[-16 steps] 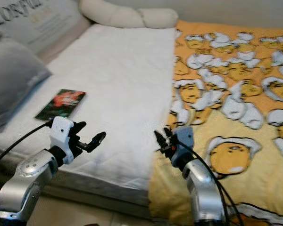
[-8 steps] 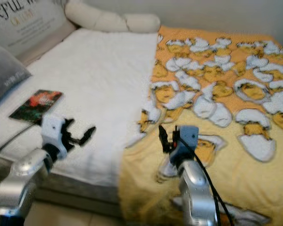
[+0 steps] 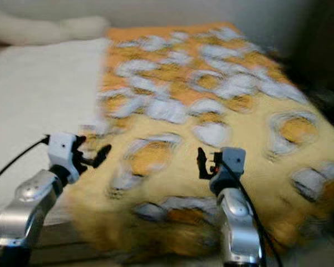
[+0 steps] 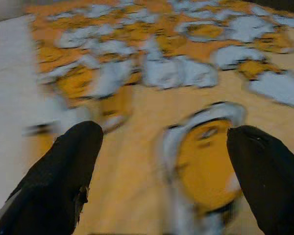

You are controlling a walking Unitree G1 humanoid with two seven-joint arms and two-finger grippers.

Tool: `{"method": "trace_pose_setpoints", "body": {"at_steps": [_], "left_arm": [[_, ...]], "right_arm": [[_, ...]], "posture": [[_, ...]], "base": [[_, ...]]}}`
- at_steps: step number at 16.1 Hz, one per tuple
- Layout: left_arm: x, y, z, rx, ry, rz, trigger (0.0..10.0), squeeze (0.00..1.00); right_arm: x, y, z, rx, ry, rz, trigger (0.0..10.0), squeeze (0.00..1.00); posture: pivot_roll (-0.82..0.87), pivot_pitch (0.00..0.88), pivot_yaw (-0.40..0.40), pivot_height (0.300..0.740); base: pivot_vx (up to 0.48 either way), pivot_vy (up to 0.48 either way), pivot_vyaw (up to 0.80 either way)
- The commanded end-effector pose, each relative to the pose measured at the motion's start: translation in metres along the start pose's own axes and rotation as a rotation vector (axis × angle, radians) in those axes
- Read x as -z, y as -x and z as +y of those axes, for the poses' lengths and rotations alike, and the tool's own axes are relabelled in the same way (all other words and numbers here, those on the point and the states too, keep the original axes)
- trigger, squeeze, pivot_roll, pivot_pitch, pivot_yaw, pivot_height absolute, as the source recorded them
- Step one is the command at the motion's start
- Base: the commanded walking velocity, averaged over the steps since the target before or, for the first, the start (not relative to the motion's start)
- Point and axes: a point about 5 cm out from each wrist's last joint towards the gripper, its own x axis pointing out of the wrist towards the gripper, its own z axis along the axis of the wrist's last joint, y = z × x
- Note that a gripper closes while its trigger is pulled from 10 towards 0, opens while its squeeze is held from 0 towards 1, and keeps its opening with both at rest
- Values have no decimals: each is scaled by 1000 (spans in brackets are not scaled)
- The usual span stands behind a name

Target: Clean up the room

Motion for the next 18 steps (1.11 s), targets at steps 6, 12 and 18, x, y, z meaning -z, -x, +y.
{"method": "trace_pose_setpoints", "body": {"at_steps": [6, 12, 18], "left_arm": [[1, 2, -2, -24, 0, -6, 10000, 0], [-2, 0, 0, -38, -12, -14, 10000, 0], [-6, -10, 1, -67, 4, -37, 10000, 0]], "right_arm": [[1, -6, -6, 15, 29, 23, 10000, 1000], [3, -12, -2, 8, 21, 38, 10000, 0], [2, -14, -11, 66, 36, 30, 10000, 0]], "posture": [[58, 0, 30, 740], [65, 0, 22, 740], [45, 0, 37, 740]], "base": [[0, -416, -800], [0, -408, 0], [0, -54, -131]]}}
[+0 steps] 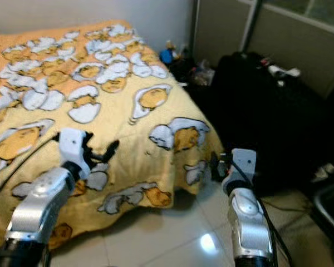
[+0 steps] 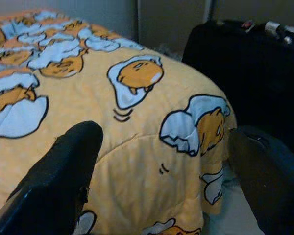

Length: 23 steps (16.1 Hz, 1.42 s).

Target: Clean up the room

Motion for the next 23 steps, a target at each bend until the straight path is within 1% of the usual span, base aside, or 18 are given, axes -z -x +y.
{"method": "trace_pose_setpoints", "body": {"at_steps": [1, 2, 4, 5, 6, 7, 8, 9, 10, 11, 12, 14, 17, 21, 22, 23], "left_arm": [[-1, -1, 6, -18, -12, 1, 10000, 0], [-2, -1, 9, -34, -20, -14, 10000, 0], [0, 0, 13, -82, -13, -8, 10000, 0], [0, 0, 10, -98, 3, -50, 10000, 0], [2, 1, 10, -116, 13, -45, 10000, 0], [6, 3, 12, -130, 24, -39, 10000, 0], [6, 4, 13, -134, 26, -43, 10000, 0], [3, 4, 12, -118, 20, -76, 10000, 0], [1, 3, 10, -98, 3, -77, 10000, 0], [3, 4, 6, -34, -4, -50, 10000, 0], [3, 4, 5, 2, 2, -46, 10000, 0], [2, 3, 11, -18, 6, -49, 10000, 0], [3, 1, 10, -3, 11, -40, 10000, 0], [4, -1, 10, 1, 11, -40, 10000, 0], [5, -1, 11, 0, 10, -39, 10000, 0], [5, 0, 12, 2, 8, -39, 10000, 0]], "right_arm": [[-2, -2, 7, -11, -12, -10, 10000, 0], [0, 0, 5, 5, -18, -3, 10000, 0], [4, 1, 4, 20, -50, 12, 10000, 0], [5, 2, 2, 49, 42, 15, 10000, 0], [7, 4, 6, 1, 26, 33, 10000, 0], [4, 6, 5, 22, 28, -6, 10000, 0], [1, 7, 5, 23, -4, -31, 10000, 0], [-5, 5, 4, 41, -8, -78, 10000, 0], [-5, 4, 5, 33, -7, -73, 10000, 0], [-4, 4, 6, 27, -20, -69, 10000, 0], [-3, 5, 6, 30, -20, -74, 10000, 0], [-2, 5, 3, 45, -21, -85, 10000, 0], [-2, 6, -3, 72, 6, -100, 10000, 0], [-2, 5, -7, 89, 6, -103, 10000, 0], [0, 5, -6, 98, -16, -90, 10000, 0], [1, 6, -5, 97, -10, -93, 10000, 0]], "posture": [[44, 0, 38, 740], [47, 0, 35, 740], [48, 0, 33, 740], [51, 0, 27, 740], [48, 0, 26, 740], [48, 0, 22, 740], [49, 0, 19, 740], [50, 0, 16, 740], [51, 0, 14, 740], [51, 0, 15, 740], [53, 0, 17, 740], [49, 0, 25, 740], [26, 0, 44, 740], [27, 0, 38, 740], [21, 0, 42, 740], [15, 0, 47, 740]], "base": [[0, 0, -788], [0, 0, -788], [0, 0, -788], [0, 0, -800], [0, 0, -788], [0, 0, -800], [0, 0, -800], [0, 0, -800], [0, 0, -800], [0, 0, -800], [0, 0, -800], [259, 0, -800], [270, 0, -800], [274, 0, 0], [270, 0, -800], [274, 0, -800]]}}
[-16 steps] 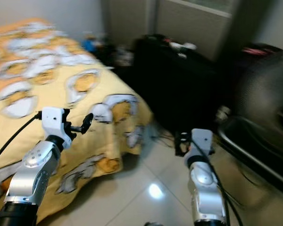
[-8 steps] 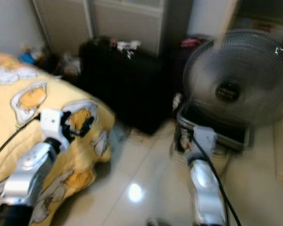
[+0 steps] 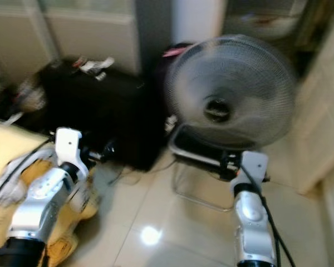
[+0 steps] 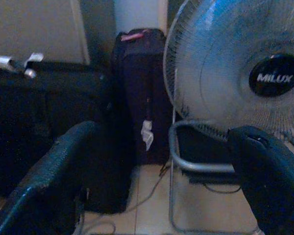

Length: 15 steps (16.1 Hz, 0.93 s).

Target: Clean up the room

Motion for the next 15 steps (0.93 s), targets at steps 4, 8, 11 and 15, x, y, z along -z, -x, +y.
{"method": "trace_pose_setpoints", "body": {"at_steps": [4, 8, 11, 15], "left_arm": [[-2, -5, 1, -7, -4, 1, 10000, 0], [-1, -6, 1, -16, 6, 2, 10000, 0], [0, -6, 0, -23, 14, 0, 10000, 0], [-2, -7, 5, -44, 23, -7, 10000, 0]], "right_arm": [[-1, 3, 4, -19, 12, -13, 10000, 0], [-3, 5, 6, -45, 11, -34, 10000, 0], [-4, 4, 5, -51, 18, -36, 10000, 0], [-5, 3, 7, -65, 33, -34, 10000, 0]], "posture": [[-4, 0, 60, 740], [-3, 0, 56, 740], [-2, 0, 52, 740], [-5, 0, 41, 740]], "base": [[285, 0, -400], [369, 0, 0], [400, 0, 0], [423, 0, 0]]}}
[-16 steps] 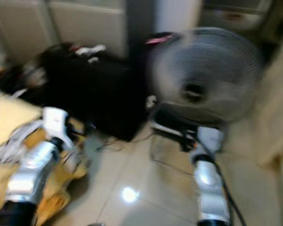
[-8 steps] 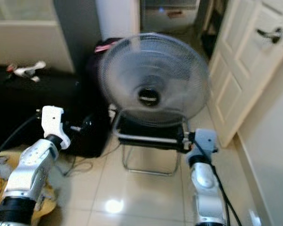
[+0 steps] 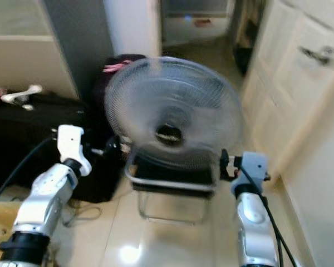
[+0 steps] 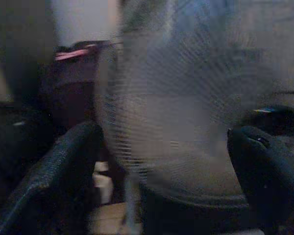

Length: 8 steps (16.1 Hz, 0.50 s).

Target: Clean up the room

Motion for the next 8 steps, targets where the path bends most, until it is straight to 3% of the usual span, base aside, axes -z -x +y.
{"method": "trace_pose_setpoints", "body": {"at_steps": [1, 3, 8], "left_arm": [[-2, -2, -1, 2, 0, -3, 10000, 0], [-3, -2, -2, 7, 5, -9, 10000, 0], [-4, -1, -3, 23, 29, -22, 10000, 0]], "right_arm": [[-1, -1, 1, -15, 7, 2, 10000, 0], [2, -3, 2, -9, 37, 24, 10000, 0], [-1, -3, 4, -15, 51, 9, 10000, 0]], "posture": [[-3, 0, 40, 740], [-2, 0, 41, 740], [-2, 0, 41, 740]], "base": [[424, 0, 0], [424, 0, 0], [0, 0, 0]]}}
